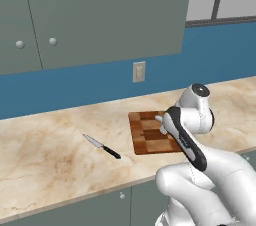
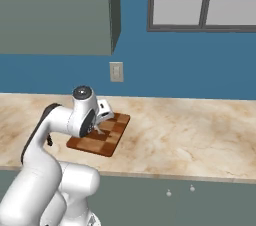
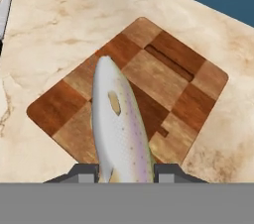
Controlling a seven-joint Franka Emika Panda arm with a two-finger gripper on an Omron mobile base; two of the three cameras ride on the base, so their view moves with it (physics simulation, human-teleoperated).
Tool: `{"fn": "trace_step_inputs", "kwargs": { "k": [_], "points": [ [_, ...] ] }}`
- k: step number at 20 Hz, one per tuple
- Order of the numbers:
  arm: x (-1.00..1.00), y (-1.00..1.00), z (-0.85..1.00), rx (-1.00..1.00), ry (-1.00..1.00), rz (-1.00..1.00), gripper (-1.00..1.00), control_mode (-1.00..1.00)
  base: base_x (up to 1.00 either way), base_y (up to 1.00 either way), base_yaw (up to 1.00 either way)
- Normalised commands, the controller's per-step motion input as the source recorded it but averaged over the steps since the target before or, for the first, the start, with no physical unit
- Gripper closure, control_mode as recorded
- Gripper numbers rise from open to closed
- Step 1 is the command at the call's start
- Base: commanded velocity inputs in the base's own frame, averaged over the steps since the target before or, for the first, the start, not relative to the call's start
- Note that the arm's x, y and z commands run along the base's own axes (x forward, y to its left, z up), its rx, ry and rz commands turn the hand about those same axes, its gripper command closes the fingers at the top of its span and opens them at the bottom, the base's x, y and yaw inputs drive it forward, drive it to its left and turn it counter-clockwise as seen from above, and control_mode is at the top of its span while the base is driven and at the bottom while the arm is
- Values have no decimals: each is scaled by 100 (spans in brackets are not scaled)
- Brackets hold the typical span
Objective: Retrieve the fish from the fridge and place it on the cutting board.
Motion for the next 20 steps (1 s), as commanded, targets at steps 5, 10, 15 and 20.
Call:
{"fn": "trace_step_inputs", "kwargs": {
  "k": [5, 10, 15, 20],
  "points": [
    [54, 4, -34, 0, 12, -4, 100, -100, 0, 0, 0],
    [60, 7, -34, 0, 14, -2, 100, -100, 0, 0, 0],
    [57, 10, -36, 0, 14, -2, 100, -100, 0, 0, 0],
    [53, 6, -41, 0, 13, -1, 100, -100, 0, 0, 0]
  ]
}}
